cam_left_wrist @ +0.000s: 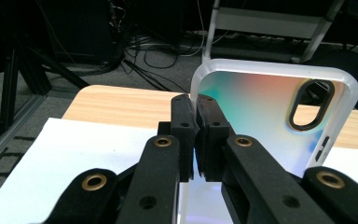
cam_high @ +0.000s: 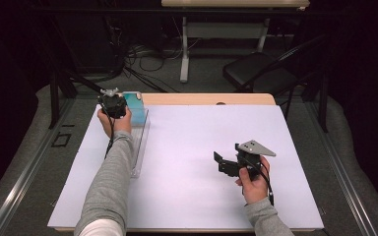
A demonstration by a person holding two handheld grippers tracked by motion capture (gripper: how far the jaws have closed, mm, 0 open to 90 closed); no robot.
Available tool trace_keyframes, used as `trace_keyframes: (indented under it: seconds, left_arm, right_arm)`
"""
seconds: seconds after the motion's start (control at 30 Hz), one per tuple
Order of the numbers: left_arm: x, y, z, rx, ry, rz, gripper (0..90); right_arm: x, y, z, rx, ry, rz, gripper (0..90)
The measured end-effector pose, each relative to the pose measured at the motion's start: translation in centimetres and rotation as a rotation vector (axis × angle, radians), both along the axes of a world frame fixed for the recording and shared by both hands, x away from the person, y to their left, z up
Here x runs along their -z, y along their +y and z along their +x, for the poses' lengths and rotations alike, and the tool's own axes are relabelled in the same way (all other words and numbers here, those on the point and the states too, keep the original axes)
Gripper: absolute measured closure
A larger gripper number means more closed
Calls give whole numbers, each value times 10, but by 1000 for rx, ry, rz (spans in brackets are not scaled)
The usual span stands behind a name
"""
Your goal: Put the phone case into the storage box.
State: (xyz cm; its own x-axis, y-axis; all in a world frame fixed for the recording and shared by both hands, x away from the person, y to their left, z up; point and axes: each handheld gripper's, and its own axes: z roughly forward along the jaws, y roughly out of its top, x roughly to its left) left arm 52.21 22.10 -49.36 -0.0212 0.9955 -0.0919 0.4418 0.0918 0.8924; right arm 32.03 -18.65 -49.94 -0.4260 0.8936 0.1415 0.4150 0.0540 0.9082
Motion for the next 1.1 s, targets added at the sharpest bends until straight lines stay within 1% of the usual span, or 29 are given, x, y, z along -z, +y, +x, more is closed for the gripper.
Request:
trace_keyframes:
  seconds: [0.07,0.23,0.4,0.5,0.57,0.63,0.77,0.87,0.93,1.03,1.1]
  left_arm:
    - [0,-1,0,9,-1,0,866]
    - [0,-1,0,10,0,-1,862]
    - [0,0,0,23,-3,-9,827]
    - [-1,0,0,26,-7,-7,787]
    - [-1,0,0,27,-10,-17,776]
    - [-2,0,0,26,-14,-11,749]
    - [-3,2,-1,19,-9,-10,695]
    - [-3,3,-1,14,-6,-11,638]
    - [-4,3,-1,17,-2,-18,626]
    - [-5,5,-2,19,-14,-28,594]
    - [-6,5,-2,15,-16,-26,569]
  right_arm:
    - [0,0,0,0,2,0,144]
    - [0,0,0,-1,3,0,144]
    - [0,0,0,-2,3,2,144]
    - [0,0,1,-4,4,2,144]
    - [1,1,1,-3,4,1,144]
    - [1,1,1,-4,5,-1,144]
    - [1,1,1,-4,6,2,144]
    - [1,1,1,-6,6,0,144]
    - [1,2,1,-7,6,-2,144]
    - [2,2,2,-8,4,-3,144]
    - [2,2,2,-9,5,-2,145]
